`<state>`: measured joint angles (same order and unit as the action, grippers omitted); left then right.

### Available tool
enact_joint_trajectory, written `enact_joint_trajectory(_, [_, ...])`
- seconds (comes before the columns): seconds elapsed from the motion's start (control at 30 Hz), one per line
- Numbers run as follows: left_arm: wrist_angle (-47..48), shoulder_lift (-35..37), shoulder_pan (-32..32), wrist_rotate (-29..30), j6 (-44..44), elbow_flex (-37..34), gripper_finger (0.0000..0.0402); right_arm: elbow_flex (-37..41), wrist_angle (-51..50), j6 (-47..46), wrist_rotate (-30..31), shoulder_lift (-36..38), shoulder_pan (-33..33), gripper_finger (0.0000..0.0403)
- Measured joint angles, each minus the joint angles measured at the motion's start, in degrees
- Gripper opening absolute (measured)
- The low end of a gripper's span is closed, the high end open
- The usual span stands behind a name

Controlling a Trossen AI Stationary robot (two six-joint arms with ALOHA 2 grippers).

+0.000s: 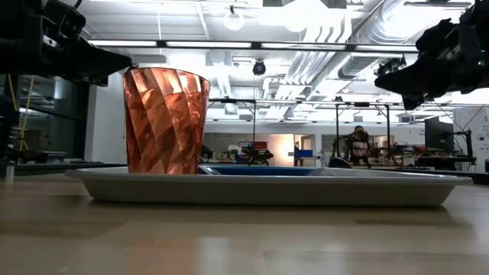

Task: Pick and place plate/cup/fork/spoon on tray
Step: Return to Home Position

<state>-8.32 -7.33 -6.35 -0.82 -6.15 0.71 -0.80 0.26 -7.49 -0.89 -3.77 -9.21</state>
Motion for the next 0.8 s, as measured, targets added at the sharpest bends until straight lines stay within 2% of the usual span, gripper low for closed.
enact_joint_trajectory(0.8, [0.0,0.0,0.0,0.0,0.0,0.0,0.0001,-0.2,-0.5,0.0,0.0,0.0,0.0,0.0000])
